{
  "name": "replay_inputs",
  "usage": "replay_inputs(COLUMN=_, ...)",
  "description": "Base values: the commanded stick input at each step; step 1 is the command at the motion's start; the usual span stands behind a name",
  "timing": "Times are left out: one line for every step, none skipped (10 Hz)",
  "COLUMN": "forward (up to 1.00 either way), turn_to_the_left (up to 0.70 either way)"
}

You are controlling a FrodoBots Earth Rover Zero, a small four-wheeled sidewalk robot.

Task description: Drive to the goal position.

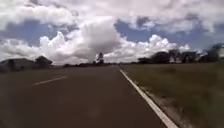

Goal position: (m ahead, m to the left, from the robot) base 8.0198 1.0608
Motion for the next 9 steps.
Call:
replay_inputs(forward=1.00, turn_to_the_left=0.00)
replay_inputs(forward=1.00, turn_to_the_left=0.00)
replay_inputs(forward=1.00, turn_to_the_left=0.00)
replay_inputs(forward=1.00, turn_to_the_left=0.00)
replay_inputs(forward=1.00, turn_to_the_left=0.00)
replay_inputs(forward=1.00, turn_to_the_left=0.00)
replay_inputs(forward=1.00, turn_to_the_left=0.00)
replay_inputs(forward=1.00, turn_to_the_left=0.00)
replay_inputs(forward=1.00, turn_to_the_left=0.00)
